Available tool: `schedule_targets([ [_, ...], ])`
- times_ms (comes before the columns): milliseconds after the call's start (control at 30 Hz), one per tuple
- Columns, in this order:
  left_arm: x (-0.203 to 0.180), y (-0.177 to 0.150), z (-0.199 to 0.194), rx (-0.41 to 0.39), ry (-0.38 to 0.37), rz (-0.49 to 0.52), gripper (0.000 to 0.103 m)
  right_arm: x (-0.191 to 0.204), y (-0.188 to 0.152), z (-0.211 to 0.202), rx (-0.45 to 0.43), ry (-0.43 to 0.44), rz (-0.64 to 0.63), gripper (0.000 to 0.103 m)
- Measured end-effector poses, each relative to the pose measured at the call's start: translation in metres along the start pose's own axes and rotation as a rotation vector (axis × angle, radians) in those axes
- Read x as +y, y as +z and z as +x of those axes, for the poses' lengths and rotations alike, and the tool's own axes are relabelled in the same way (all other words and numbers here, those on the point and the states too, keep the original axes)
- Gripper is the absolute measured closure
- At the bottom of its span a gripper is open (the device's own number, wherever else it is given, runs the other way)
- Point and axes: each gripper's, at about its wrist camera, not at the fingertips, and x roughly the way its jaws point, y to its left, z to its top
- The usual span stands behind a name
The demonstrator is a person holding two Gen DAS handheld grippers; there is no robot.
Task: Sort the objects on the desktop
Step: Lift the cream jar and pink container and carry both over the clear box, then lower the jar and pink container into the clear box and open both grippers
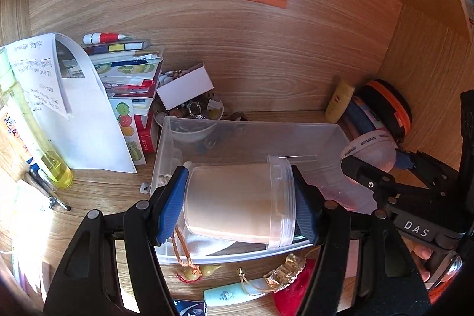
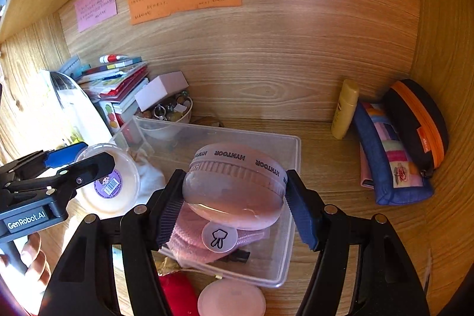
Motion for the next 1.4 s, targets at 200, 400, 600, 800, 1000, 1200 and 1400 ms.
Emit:
schedule_targets([
  [200,-0.003,0.001,0.021,0.032,0.003,0.019,0.037,0.005,0.004,0.025,0.040,-0.021,-0.050,0.040],
  [400,-0.009,-0.004,0.033,0.031,0.046,0.071,0.037,0.004,-0.003,0.047,0.084,-0.011,-0.059,0.040],
  [600,-0.013,-0.008,0.038,0.029,0.069,0.104,0.037,0.005,-0.007,0.056,0.101,-0.002,-0.063,0.040],
  [800,-0.010,-0.007,0.042,0.052,0.044,0.101,0.037,0.006,-0.008,0.057,0.098,-0.010,-0.066,0.040],
  [1000,-0.006,-0.007,0.043,0.086,-0.002,0.087,0.035,0.006,-0.008,0.057,0.099,-0.010,-0.071,0.039],
  [1200,-0.004,-0.003,0.033,0.054,-0.021,0.080,0.029,0.006,-0.009,0.053,0.082,-0.025,-0.077,0.030],
  [1400,0.000,0.001,0.027,0.033,-0.015,0.073,0.029,0.008,-0.008,0.050,0.075,-0.013,-0.090,0.028],
])
